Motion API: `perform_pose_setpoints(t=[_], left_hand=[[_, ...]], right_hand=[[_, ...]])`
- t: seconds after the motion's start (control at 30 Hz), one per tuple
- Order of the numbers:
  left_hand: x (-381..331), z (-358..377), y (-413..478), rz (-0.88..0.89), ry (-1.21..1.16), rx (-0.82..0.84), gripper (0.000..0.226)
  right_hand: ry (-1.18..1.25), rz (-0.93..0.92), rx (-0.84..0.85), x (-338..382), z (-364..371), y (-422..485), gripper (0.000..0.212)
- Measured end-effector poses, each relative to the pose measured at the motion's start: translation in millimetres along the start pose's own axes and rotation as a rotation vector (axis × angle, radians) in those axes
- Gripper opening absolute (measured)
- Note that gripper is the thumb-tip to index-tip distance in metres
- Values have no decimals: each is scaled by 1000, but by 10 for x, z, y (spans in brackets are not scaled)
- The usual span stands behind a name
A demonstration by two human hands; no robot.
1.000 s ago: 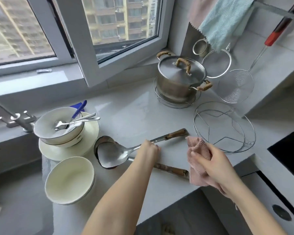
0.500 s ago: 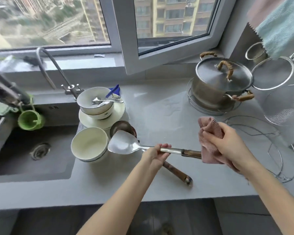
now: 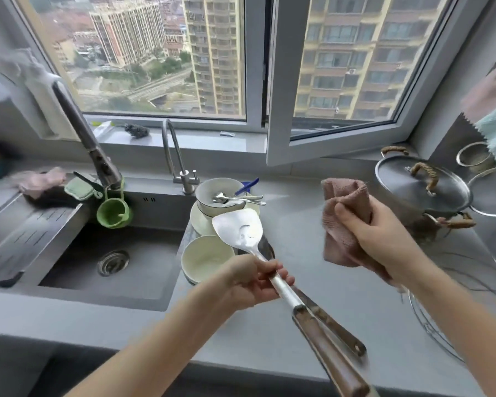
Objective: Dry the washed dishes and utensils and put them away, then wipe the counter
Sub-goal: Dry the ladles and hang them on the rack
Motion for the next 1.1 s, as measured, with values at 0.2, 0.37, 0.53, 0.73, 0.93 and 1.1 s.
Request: perform_pose_setpoints(t=[0.2,0.37,0.53,0.73,0.93,1.1], left_hand=[[-272,-665,-468,23,226,15,32],[-481,-1171,-702,34,220,-26,36],[-587,-1454,-834,75,377,7,35],[-616,-1609,-799,138,561,50,31],[-676,-1654,-567,171,987,-68,37],[-751,-1673,-517,266,1224,-210,38]], right_hand=[[-563,-492,289,-68,1738,331,47],[-939,-285,464,-388,2530,697,58],[-824,-121,259,-395,2614,971,56],[-578,3,-67,-343,2429,1047,61],[-222,339,-464,-461,1961,1082,60],[269,376,-532,-179,1416,924,60]])
Point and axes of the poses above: each hand's wrist, its own y-axis towards the middle knuckle, its own z-axis out of the palm, x = y × z, the point moved 2 cm from there along y, towards the middle knuckle, and after that the axes turned 7 degrees about y, right-handed, at the moved point
